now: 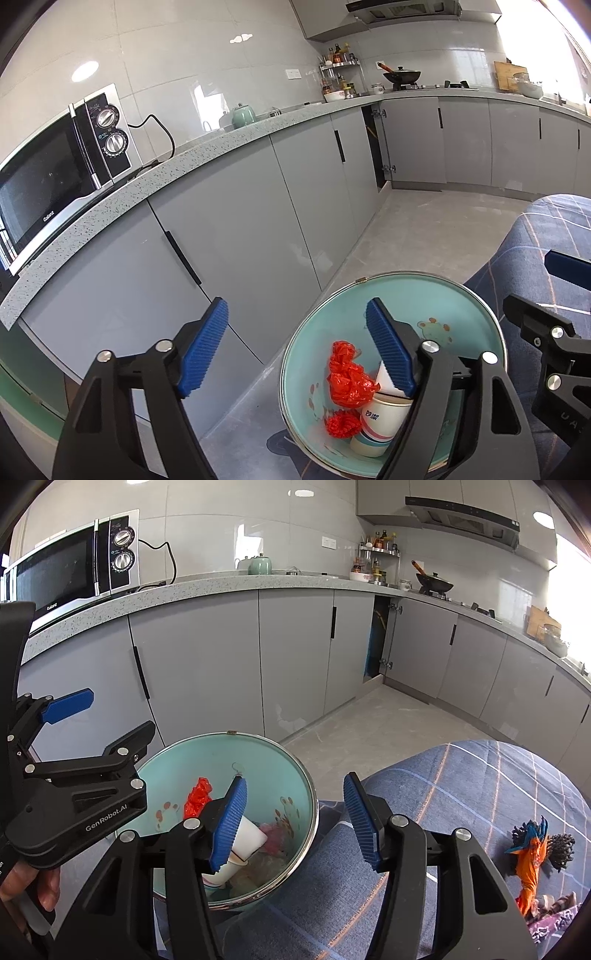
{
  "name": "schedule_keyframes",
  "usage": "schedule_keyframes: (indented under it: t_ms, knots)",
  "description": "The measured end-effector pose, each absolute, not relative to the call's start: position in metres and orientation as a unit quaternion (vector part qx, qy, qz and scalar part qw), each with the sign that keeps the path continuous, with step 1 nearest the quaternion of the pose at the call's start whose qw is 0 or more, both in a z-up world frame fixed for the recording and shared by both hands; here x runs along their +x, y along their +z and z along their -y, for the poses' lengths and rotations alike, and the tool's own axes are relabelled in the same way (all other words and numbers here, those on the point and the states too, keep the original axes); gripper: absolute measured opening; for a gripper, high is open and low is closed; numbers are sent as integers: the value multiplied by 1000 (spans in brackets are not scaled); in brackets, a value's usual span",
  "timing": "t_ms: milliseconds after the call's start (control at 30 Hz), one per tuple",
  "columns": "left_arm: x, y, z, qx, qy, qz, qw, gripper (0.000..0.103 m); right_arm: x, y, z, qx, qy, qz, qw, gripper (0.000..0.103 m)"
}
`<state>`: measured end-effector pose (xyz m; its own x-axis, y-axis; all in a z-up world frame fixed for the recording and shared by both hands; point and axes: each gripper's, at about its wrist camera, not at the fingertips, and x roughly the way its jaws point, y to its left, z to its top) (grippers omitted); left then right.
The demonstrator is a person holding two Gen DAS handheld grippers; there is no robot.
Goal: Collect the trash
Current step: 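Move both tools back to the table over the remaining trash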
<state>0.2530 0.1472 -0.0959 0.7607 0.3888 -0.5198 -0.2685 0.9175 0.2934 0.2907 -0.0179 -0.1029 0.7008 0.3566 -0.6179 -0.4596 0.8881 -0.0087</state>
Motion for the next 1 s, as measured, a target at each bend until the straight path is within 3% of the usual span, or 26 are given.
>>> schedule_keyframes:
  t_ms: [1000]
  knots:
    - [224,-89,-98,130,152,-285,938,86,257,-85,67,-82,166,-301,935,58]
